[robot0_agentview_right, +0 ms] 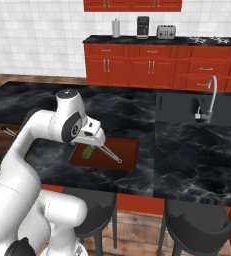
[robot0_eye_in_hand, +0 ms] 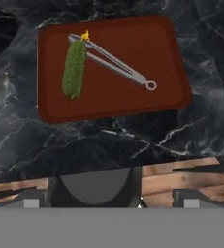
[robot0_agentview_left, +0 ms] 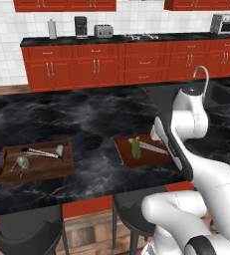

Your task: Gather the cucumber and avocado from the fridge and place them on a tray on the dining counter. Then gather the fishs from the fridge and place them on the other tray.

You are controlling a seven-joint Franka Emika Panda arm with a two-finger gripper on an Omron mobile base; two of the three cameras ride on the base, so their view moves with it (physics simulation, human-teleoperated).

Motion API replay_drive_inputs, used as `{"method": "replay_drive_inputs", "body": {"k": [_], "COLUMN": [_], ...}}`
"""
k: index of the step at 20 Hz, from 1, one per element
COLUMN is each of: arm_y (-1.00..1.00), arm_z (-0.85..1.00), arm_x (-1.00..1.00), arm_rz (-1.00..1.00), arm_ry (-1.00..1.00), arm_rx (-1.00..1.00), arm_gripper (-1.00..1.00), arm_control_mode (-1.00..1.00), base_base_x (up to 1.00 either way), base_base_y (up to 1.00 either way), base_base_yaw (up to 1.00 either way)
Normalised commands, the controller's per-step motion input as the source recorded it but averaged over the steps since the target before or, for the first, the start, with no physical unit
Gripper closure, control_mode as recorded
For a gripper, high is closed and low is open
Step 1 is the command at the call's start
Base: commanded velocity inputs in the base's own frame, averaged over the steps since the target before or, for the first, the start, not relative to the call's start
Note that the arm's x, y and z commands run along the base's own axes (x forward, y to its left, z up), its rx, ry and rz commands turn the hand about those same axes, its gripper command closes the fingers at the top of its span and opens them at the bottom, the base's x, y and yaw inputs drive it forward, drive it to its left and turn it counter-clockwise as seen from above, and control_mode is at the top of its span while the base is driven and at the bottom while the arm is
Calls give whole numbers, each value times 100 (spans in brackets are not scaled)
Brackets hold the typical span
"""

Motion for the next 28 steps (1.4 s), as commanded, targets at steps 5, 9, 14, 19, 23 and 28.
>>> {"method": "replay_drive_inputs", "body": {"k": [5, 9, 14, 19, 23, 28], "arm_y": [-2, 0, 0, 0, 6, 5], "arm_z": [61, 60, 32, 37, 36, 26], "arm_x": [-58, -65, -85, -75, -51, -49], "arm_rz": [0, 1, 0, 1, 0, 0], "arm_ry": [0, 0, 0, 0, 0, 0], "arm_rx": [0, 0, -3, -1, -2, -1], "arm_gripper": [-100, -100, -100, -100, -100, -100], "arm_control_mode": [-100, -100, -100, -100, -100, -100], "base_base_x": [0, 0, 0, 0, 0, 0], "base_base_y": [0, 0, 0, 0, 0, 0], "base_base_yaw": [0, 0, 0, 0, 0, 0]}}
